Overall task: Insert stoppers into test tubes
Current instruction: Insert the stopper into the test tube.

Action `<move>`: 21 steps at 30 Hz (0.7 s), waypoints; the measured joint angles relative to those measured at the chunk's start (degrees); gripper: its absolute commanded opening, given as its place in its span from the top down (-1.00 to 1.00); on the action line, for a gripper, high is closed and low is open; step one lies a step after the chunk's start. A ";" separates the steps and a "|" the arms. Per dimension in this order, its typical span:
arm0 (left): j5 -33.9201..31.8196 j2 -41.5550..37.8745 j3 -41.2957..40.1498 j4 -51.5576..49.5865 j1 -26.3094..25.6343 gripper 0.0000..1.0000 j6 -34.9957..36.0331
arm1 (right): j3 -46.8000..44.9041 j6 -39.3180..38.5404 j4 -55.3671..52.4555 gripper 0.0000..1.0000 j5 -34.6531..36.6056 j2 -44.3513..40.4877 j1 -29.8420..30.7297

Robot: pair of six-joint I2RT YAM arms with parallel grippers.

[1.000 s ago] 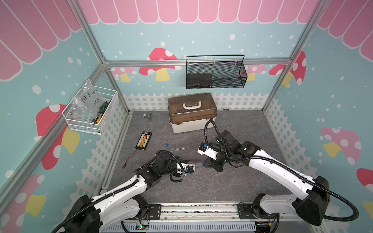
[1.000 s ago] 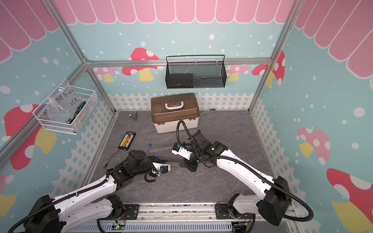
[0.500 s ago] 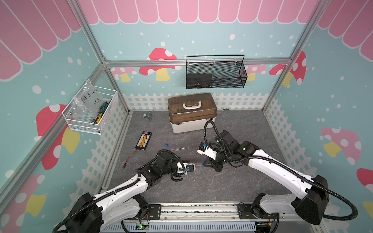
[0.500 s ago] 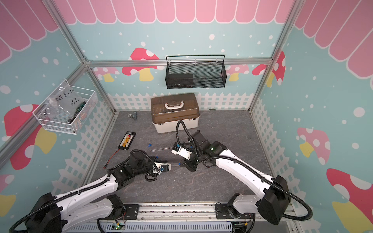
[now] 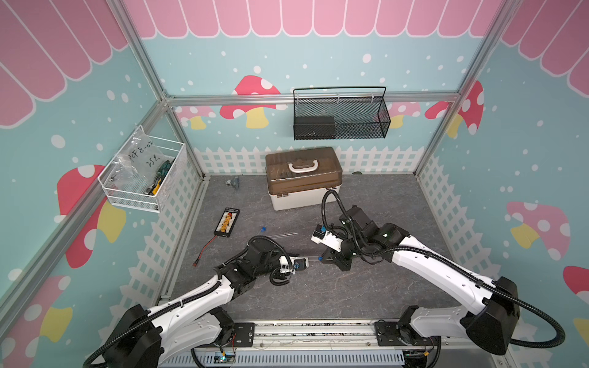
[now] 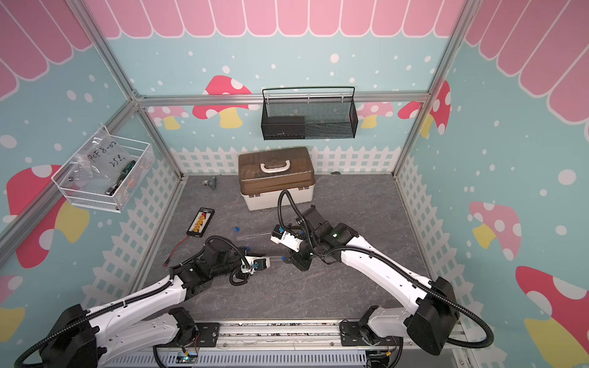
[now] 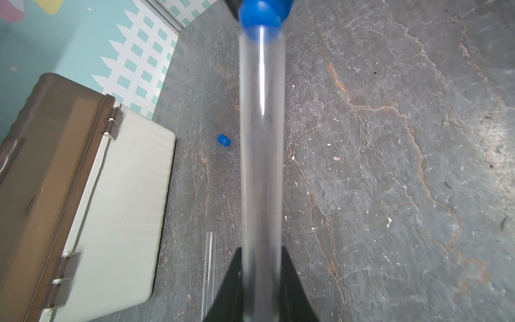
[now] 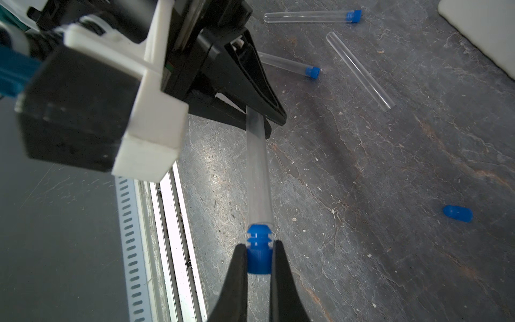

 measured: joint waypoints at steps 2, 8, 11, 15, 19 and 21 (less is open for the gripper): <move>0.02 0.00 0.00 0.00 0.00 1.00 -0.17 | 0.00 0.00 0.00 0.85 0.02 0.00 0.00; 0.87 -0.02 0.02 0.42 -0.09 1.00 -0.94 | 0.11 -0.09 0.13 0.90 0.28 0.11 0.15; 1.14 0.07 0.02 0.42 -0.02 1.00 -1.38 | 0.28 -0.13 0.04 0.91 1.20 0.11 0.61; 1.46 0.07 0.02 0.37 0.07 1.00 -1.90 | 0.61 -0.57 -0.07 0.92 2.54 0.09 1.27; 1.73 0.07 0.02 0.46 0.07 1.00 -1.68 | 1.16 -0.96 -0.85 0.92 3.08 0.09 1.51; 1.66 0.07 0.00 0.76 0.00 1.00 -0.92 | 1.53 -0.98 -1.38 0.93 3.21 0.20 1.57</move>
